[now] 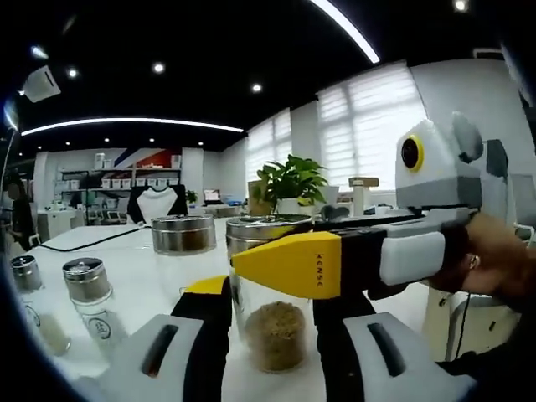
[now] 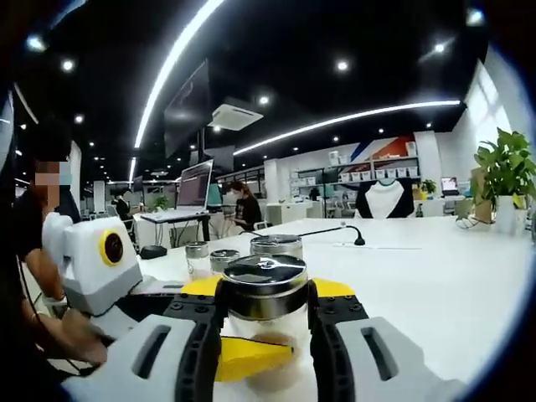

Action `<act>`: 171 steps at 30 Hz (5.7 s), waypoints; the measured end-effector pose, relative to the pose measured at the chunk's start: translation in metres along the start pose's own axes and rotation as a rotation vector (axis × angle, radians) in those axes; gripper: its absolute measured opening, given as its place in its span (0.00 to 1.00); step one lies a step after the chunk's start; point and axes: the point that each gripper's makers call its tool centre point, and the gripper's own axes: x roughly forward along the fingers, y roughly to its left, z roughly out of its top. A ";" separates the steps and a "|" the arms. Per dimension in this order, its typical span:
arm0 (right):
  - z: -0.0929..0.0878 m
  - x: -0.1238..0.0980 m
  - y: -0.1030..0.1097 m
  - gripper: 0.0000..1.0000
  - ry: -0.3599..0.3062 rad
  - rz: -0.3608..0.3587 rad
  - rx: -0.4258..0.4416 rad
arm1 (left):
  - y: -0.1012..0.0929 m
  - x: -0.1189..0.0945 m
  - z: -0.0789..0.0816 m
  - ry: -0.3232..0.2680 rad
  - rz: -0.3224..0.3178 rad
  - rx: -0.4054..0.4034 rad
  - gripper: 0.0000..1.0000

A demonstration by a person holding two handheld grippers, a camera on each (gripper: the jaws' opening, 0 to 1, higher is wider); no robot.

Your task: Rotate the seasoning bottle until the label or dispensing opening points toward the visible target arrow and the bottle remains upright within the marked orientation range

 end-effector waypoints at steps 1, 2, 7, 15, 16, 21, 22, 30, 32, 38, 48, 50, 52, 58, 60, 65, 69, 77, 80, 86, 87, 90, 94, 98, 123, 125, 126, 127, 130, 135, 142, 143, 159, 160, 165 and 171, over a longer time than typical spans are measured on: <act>0.000 0.000 0.000 0.37 -0.002 0.004 0.000 | -0.001 0.000 0.000 -0.001 -0.012 -0.001 0.40; 0.000 0.000 0.001 0.37 -0.006 0.026 -0.001 | -0.001 -0.001 0.001 -0.003 -0.037 -0.009 0.40; 0.000 -0.002 0.001 0.37 -0.019 0.115 0.010 | 0.000 0.000 0.000 -0.006 -0.129 -0.078 0.42; -0.001 -0.005 0.003 0.37 -0.007 0.298 0.004 | -0.002 0.000 -0.007 0.028 -0.255 -0.108 0.45; -0.001 -0.005 0.003 0.37 -0.003 0.311 -0.002 | -0.002 0.000 -0.008 0.036 -0.264 -0.096 0.45; -0.002 -0.005 0.003 0.37 0.015 0.377 -0.015 | -0.003 0.003 -0.011 0.054 -0.310 -0.016 0.45; -0.002 -0.004 0.004 0.37 0.016 0.400 -0.014 | -0.005 0.004 -0.012 0.061 -0.329 0.006 0.44; -0.002 -0.003 0.004 0.36 0.034 0.452 -0.028 | -0.004 0.009 -0.018 0.102 -0.396 -0.018 0.43; -0.002 -0.004 0.004 0.36 0.036 0.456 -0.030 | -0.006 0.009 -0.020 0.113 -0.416 -0.001 0.43; -0.002 -0.004 0.004 0.37 0.041 0.454 -0.030 | -0.012 0.014 -0.031 0.158 -0.453 0.069 0.41; -0.003 -0.004 -0.002 0.37 0.065 0.368 0.009 | -0.011 0.015 -0.030 0.126 -0.371 0.033 0.40; -0.004 -0.003 -0.005 0.37 0.067 0.310 0.038 | -0.010 0.016 -0.030 0.122 -0.325 0.024 0.40; -0.006 -0.003 -0.008 0.38 0.074 0.252 0.052 | -0.007 0.017 -0.029 0.126 -0.254 0.052 0.40; -0.007 -0.004 -0.010 0.38 0.061 0.134 0.053 | -0.006 0.018 -0.030 0.111 -0.095 0.021 0.40; -0.007 -0.003 -0.009 0.39 0.064 0.108 0.044 | -0.006 0.017 -0.030 0.108 -0.073 0.028 0.40; -0.003 0.002 -0.006 0.47 0.054 0.024 0.067 | -0.004 0.017 -0.030 0.100 0.043 0.023 0.40; -0.005 0.006 -0.010 0.46 0.062 -0.033 0.031 | -0.003 0.017 -0.030 0.097 0.079 0.011 0.40; -0.003 0.010 -0.018 0.40 0.048 -0.096 -0.028 | -0.002 0.016 -0.030 0.095 0.139 0.010 0.40; -0.004 0.009 -0.015 0.39 0.034 -0.054 -0.061 | -0.001 0.015 -0.030 0.083 0.099 0.003 0.40; -0.003 0.009 -0.012 0.39 0.038 0.039 -0.065 | -0.002 0.014 -0.029 0.092 0.030 -0.017 0.40; -0.003 0.008 -0.011 0.39 0.033 0.066 -0.061 | -0.002 0.014 -0.028 0.089 0.015 -0.023 0.40; -0.003 0.007 -0.007 0.39 0.032 0.148 -0.055 | -0.003 0.014 -0.026 0.089 -0.015 -0.013 0.40; -0.004 0.004 -0.004 0.39 0.063 0.255 -0.060 | -0.006 0.017 -0.025 0.097 -0.050 0.027 0.41; -0.003 0.002 -0.005 0.39 0.077 0.299 -0.064 | -0.007 0.018 -0.022 0.100 -0.114 0.036 0.41; -0.006 -0.002 -0.008 0.39 0.119 0.296 -0.037 | -0.011 0.023 -0.017 0.092 -0.282 0.062 0.41; -0.005 -0.005 -0.011 0.40 0.118 0.291 -0.026 | -0.011 0.024 -0.018 0.086 -0.256 0.045 0.41; -0.005 -0.006 -0.012 0.40 0.117 0.289 -0.021 | -0.011 0.024 -0.018 0.083 -0.244 0.031 0.40; -0.003 -0.007 -0.014 0.40 0.112 0.283 -0.014 | -0.011 0.025 -0.019 0.077 -0.227 0.019 0.40; 0.001 -0.012 -0.016 0.40 0.102 0.272 -0.004 | -0.010 0.025 -0.019 0.069 -0.188 0.009 0.40; 0.000 -0.016 -0.020 0.40 0.111 0.251 -0.009 | -0.011 0.026 -0.019 0.050 -0.159 -0.005 0.40; -0.001 -0.022 -0.024 0.40 0.116 0.231 0.003 | -0.011 0.029 -0.019 0.050 -0.074 -0.002 0.40; 0.000 -0.022 -0.024 0.40 0.110 0.228 0.003 | -0.011 0.031 -0.019 0.051 -0.049 -0.002 0.40; -0.002 -0.008 -0.033 0.38 0.083 0.010 -0.077 | -0.008 0.039 -0.020 0.002 0.202 0.009 0.40; -0.003 -0.008 -0.033 0.38 0.086 -0.002 -0.085 | -0.007 0.040 -0.020 0.003 0.208 0.009 0.40; -0.003 -0.008 -0.035 0.37 0.086 -0.011 -0.103 | -0.007 0.039 -0.020 0.005 0.202 0.019 0.40; -0.002 -0.010 -0.043 0.37 0.062 0.043 -0.084 | -0.012 0.043 -0.024 0.061 0.083 0.119 0.41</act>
